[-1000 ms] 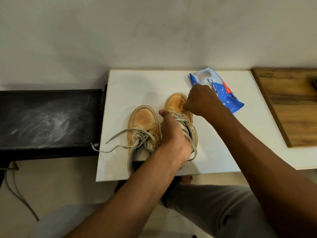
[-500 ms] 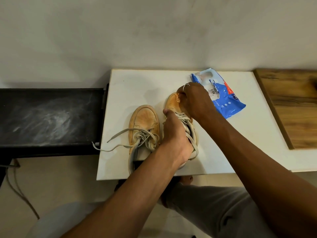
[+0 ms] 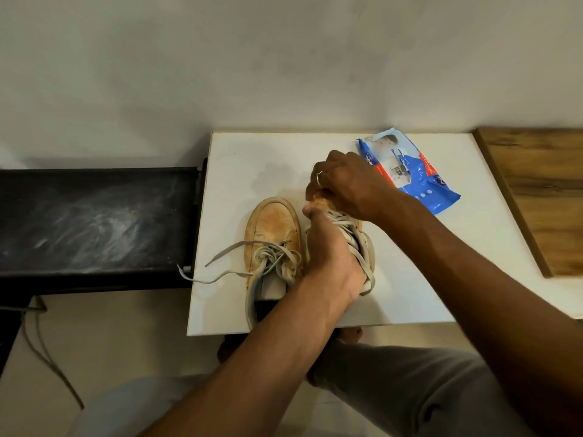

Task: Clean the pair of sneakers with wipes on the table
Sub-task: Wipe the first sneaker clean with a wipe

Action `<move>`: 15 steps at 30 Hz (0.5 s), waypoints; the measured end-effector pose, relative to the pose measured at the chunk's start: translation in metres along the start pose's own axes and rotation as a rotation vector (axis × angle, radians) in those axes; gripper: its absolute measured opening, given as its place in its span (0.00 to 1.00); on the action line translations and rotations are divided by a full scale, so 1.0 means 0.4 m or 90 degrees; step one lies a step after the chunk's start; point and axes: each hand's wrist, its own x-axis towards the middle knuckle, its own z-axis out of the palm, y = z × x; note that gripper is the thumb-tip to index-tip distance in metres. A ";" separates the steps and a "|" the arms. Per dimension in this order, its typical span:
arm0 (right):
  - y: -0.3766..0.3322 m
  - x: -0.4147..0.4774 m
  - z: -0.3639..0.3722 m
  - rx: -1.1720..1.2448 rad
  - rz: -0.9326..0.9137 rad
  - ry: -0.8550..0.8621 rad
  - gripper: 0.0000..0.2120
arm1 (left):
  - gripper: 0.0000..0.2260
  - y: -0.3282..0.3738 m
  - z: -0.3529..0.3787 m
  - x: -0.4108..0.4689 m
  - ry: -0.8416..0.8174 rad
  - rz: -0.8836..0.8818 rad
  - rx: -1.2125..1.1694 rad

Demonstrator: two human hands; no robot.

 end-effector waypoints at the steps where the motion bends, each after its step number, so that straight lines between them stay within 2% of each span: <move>1: 0.009 0.006 -0.007 -0.015 -0.005 -0.001 0.11 | 0.27 -0.001 0.000 0.001 -0.007 0.002 -0.011; 4: 0.049 0.037 -0.022 -0.053 0.020 -0.007 0.10 | 0.28 0.005 -0.006 0.006 -0.003 0.018 -0.016; 11: 0.076 0.086 -0.058 -0.046 0.105 -0.104 0.12 | 0.29 0.009 -0.011 0.000 0.005 -0.014 0.007; 15: -0.004 0.092 -0.044 -0.036 -0.003 -0.188 0.08 | 0.28 0.008 -0.013 0.003 -0.004 0.002 0.003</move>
